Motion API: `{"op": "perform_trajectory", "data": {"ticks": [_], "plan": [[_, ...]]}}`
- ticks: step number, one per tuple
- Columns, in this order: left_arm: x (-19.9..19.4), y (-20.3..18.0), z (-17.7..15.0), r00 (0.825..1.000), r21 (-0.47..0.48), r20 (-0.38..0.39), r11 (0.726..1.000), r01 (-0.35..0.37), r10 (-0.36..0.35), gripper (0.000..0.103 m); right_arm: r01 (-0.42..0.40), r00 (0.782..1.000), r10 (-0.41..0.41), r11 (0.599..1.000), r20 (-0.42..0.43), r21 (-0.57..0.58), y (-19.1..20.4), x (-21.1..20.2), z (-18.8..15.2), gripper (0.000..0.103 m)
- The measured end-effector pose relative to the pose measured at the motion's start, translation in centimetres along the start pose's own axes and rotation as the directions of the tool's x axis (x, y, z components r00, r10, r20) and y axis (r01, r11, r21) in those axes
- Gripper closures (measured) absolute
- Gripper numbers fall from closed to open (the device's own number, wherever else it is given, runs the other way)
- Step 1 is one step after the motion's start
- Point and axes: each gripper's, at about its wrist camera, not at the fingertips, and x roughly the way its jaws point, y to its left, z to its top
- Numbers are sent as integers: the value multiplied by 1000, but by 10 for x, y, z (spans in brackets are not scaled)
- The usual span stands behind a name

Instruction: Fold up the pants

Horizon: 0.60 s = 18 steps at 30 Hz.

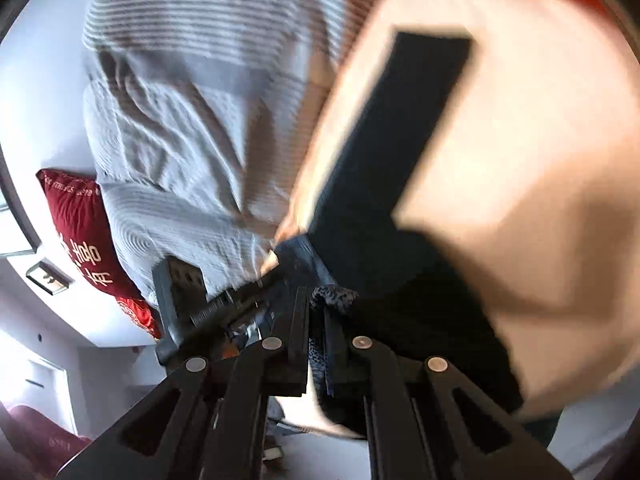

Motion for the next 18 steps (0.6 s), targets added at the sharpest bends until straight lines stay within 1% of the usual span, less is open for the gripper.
{"op": "perform_trajectory", "data": {"ticks": [2,4,6,7,8,10,11,12,13,14,15,16,17,18], "plan": [[3,1,20,1000,-13,16,1000,-7,7,73,19,1000,-19,999,-5,-41,10,4,37,97],[10,-1,42,999,-20,41,999,-33,34,73,49,999,-50,995,-8,-82,17,11,76,97],[14,-2,62,991,-29,76,994,-104,106,73,73,997,-76,993,-19,-94,18,23,117,97],[14,-2,71,985,-35,93,989,-146,148,73,98,995,-101,990,-21,-98,19,31,134,97],[12,-1,75,980,-43,106,986,-163,167,73,128,991,-132,987,-31,-98,16,41,151,97],[5,4,81,972,-68,131,980,-188,196,73,195,978,-200,978,-58,-80,7,61,178,92],[5,5,81,967,-71,132,975,-209,216,73,251,963,-258,964,-82,-86,2,74,189,92],[6,6,78,959,-65,126,967,-245,252,69,290,949,-299,952,-97,-99,0,81,196,86],[9,7,73,950,-55,116,957,-284,289,62,342,928,-356,931,-113,-124,0,88,201,75],[12,7,67,942,-47,107,948,-316,319,42,387,906,-407,908,-118,-162,3,93,204,69],[15,9,58,932,-42,100,938,-345,347,37,407,895,-432,893,-111,-194,7,94,205,49],[20,11,50,929,-40,84,932,-359,362,37,414,891,-443,882,-95,-225,13,93,207,30],[27,14,41,928,-35,48,929,-369,370,37,416,892,-446,873,-71,-255,20,89,208,27],[33,17,34,924,-36,20,924,-382,383,37,421,891,-451,863,-53,-278,26,85,210,27]]}}
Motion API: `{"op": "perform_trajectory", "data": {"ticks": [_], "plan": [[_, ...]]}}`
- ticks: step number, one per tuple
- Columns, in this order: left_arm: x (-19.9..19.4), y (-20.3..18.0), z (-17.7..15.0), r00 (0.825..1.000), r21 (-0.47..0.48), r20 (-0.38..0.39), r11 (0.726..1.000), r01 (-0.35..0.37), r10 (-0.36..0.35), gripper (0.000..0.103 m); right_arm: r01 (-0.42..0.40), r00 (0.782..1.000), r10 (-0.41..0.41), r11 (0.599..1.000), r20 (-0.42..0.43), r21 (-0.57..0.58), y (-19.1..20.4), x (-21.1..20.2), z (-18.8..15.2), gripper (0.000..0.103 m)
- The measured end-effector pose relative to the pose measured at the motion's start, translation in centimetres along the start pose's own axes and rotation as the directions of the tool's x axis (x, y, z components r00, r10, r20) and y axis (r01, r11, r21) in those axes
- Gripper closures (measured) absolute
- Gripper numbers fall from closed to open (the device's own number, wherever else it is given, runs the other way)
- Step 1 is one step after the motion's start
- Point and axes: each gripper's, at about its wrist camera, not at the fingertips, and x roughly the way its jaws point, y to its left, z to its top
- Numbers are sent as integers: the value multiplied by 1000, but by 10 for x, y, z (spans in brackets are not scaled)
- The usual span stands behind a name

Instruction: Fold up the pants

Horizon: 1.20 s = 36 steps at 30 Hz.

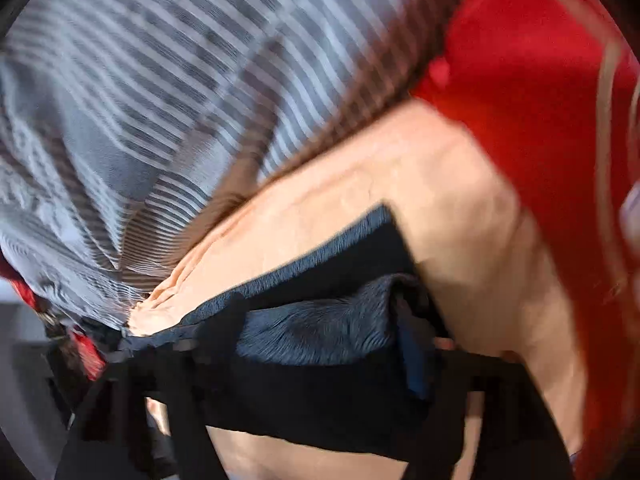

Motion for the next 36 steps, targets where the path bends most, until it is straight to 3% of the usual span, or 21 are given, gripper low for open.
{"op": "perform_trajectory", "data": {"ticks": [5,8,12,14,15,17,22,28,29,32,36], "plan": [[25,1,-28,996,-28,-72,999,-46,44,37,58,998,-58,998,5,-40,-9,-12,8,28],[37,-1,-31,994,-39,-90,997,-68,65,37,131,989,-135,989,-54,-72,-20,4,10,38],[42,-7,-25,994,-33,-82,997,-76,74,37,136,985,-145,986,-95,-95,-24,30,14,51],[45,-9,-21,993,-30,-81,996,-84,81,37,148,982,-159,983,-106,-106,-24,40,19,65],[46,-9,-18,993,-34,-84,996,-88,85,37,153,979,-165,983,-118,-106,-25,44,21,97],[45,-10,-14,993,-47,-82,995,-90,86,37,122,985,-133,987,-112,-101,-21,42,23,95],[31,-12,10,996,-65,-16,993,-93,93,37,70,998,-70,988,8,-134,-1,15,34,95],[64,-15,26,984,-73,-71,983,-168,163,37,177,981,-180,983,-79,-46,-32,53,49,91],[63,-14,27,986,-84,-68,983,-161,155,37,161,984,-162,987,-71,-19,-37,50,48,90],[52,-20,30,991,-64,-20,989,-134,133,37,154,988,-154,988,4,11,-37,23,38,81],[61,-34,46,986,-2,-20,986,-166,166,37,168,982,-163,985,100,-49,-19,-18,11,80]]}}
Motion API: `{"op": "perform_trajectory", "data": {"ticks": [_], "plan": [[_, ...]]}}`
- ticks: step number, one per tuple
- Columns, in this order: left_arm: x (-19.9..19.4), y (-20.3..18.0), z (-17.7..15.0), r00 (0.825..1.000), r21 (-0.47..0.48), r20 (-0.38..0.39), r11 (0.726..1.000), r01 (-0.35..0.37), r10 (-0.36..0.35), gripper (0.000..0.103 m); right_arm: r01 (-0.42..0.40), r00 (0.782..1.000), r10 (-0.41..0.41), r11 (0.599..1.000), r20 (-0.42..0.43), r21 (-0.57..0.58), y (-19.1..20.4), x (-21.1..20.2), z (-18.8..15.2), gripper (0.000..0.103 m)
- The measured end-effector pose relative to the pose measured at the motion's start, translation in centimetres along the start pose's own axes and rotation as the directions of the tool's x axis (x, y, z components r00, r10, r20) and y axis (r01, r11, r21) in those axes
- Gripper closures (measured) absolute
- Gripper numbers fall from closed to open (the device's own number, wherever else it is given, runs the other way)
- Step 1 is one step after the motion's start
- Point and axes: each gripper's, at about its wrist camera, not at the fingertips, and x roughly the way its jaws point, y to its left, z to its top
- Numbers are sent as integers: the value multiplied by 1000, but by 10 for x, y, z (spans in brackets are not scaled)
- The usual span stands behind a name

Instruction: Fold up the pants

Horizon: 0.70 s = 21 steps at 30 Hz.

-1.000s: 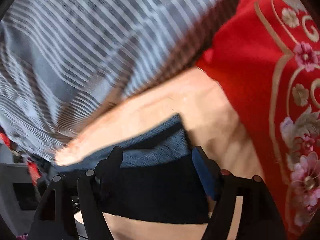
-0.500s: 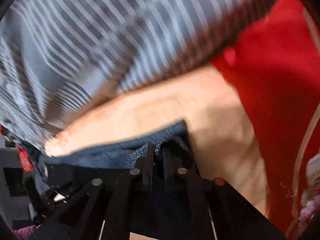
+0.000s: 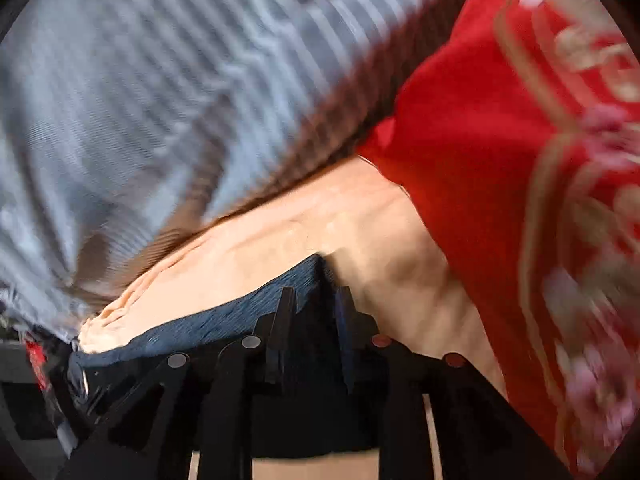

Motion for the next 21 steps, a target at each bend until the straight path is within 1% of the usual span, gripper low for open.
{"op": "perform_trajectory", "data": {"ticks": [2,3,4,5,6,7,8,10,11,12,13,14,15,16,17,19,21], "plan": [[13,1,9,1000,-30,-12,1000,6,-6,37,6,1000,-7,999,-26,-46,10,-3,-17,80],[20,3,16,1000,-54,-2,998,9,-10,26,25,997,-29,997,-65,-69,13,5,-28,80],[24,5,20,1000,-65,10,998,0,1,19,55,993,-64,994,-98,-92,13,17,-38,81],[27,7,23,1000,-69,19,998,-8,9,10,87,988,-99,991,-118,-105,10,28,-44,81],[29,9,27,1000,-73,15,997,2,-1,8,110,984,-123,988,-130,-106,3,41,-52,83],[29,13,30,1000,-80,5,997,22,-21,8,95,989,-105,991,-103,-95,-2,43,-56,83],[27,18,32,1000,-87,-1,996,20,-20,8,80,994,-85,994,-66,-73,-3,40,-57,83],[17,32,29,1000,-87,12,996,-10,11,8,76,995,-79,996,-67,-37,-2,35,-58,77],[12,39,27,1000,-93,15,996,-11,13,8,71,995,-72,997,-70,-22,-1,31,-57,75],[4,50,24,1000,-113,18,994,5,-3,8,58,995,-59,998,-81,-8,1,27,-57,69],[-2,58,20,999,-129,27,991,22,-19,8,39,996,-39,999,-85,4,4,23,-58,67],[-11,69,13,999,-143,36,989,36,-31,8,5,997,-4,1000,-82,16,6,18,-63,66],[-18,76,7,999,-147,38,989,35,-30,8,-19,997,20,1000,-81,19,10,13,-67,63],[-24,84,1,999,-148,41,988,31,-25,8,-35,996,36,999,-82,16,16,9,-73,58],[-28,87,-7,999,-151,41,988,25,-19,8,-45,995,46,999,-87,12,22,5,-79,57],[-40,101,-38,999,-166,37,986,16,-10,8,-66,992,67,998,-104,10,34,1,-94,56],[-44,128,-62,999,-186,32,982,8,-2,8,-86,988,86,996,-129,9,52,4,-113,56]]}}
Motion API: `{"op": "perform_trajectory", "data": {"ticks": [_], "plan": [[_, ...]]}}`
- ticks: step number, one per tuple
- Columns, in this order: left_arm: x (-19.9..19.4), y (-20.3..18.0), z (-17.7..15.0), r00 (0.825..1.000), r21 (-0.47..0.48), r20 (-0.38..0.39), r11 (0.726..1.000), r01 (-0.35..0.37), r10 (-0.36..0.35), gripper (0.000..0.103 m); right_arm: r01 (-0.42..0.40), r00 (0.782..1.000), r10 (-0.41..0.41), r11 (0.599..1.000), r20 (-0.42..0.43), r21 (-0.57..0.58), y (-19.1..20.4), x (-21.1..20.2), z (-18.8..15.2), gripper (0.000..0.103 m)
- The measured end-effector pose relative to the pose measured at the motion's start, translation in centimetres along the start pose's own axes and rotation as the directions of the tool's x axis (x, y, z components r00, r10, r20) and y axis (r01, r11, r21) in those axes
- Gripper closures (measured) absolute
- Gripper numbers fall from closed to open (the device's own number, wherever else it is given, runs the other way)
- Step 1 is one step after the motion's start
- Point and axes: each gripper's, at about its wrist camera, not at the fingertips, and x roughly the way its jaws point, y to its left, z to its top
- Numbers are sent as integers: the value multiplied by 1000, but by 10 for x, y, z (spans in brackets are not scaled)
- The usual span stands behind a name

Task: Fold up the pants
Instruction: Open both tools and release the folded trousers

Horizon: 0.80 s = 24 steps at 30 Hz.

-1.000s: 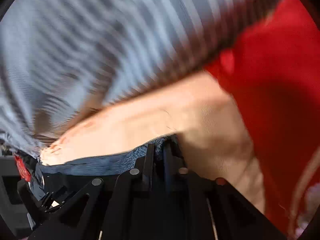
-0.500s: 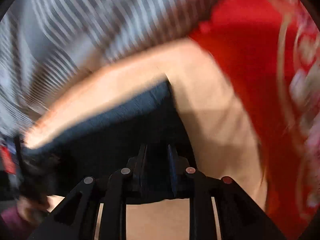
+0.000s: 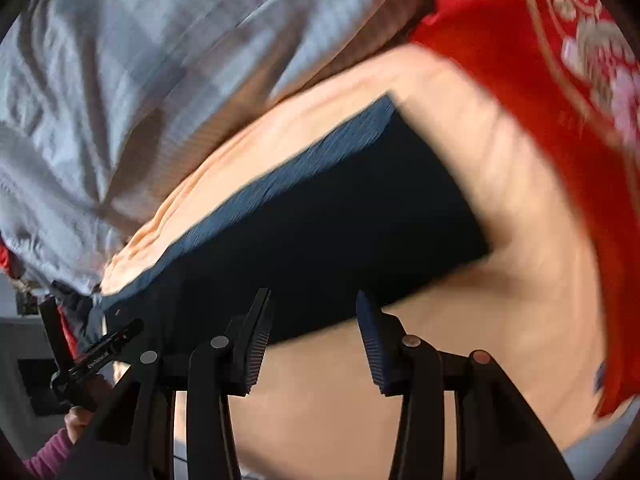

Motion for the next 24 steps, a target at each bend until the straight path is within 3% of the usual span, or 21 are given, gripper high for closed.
{"op": "perform_trajectory", "data": {"ticks": [2,3,8,13,19,24], "plan": [[-5,20,-27,1000,-25,-2,1000,-7,7,8,-11,999,11,1000,-31,-16,16,7,-20,56],[-14,40,-61,1000,-36,-3,999,-8,8,8,-12,999,11,1000,-42,-25,22,11,-28,56],[-10,86,-96,1000,-89,-18,996,-10,8,8,-9,996,3,998,-87,-64,62,37,-68,56],[-32,136,-141,1000,-128,-8,992,-20,19,8,-12,993,-1,994,-116,-110,99,43,-106,56],[-33,202,-165,999,-178,-8,983,-49,48,8,-24,988,2,989,-151,-144,141,63,-140,55],[-32,228,-169,999,-196,7,980,-44,46,8,-37,984,7,985,-177,-166,172,83,-156,55]]}}
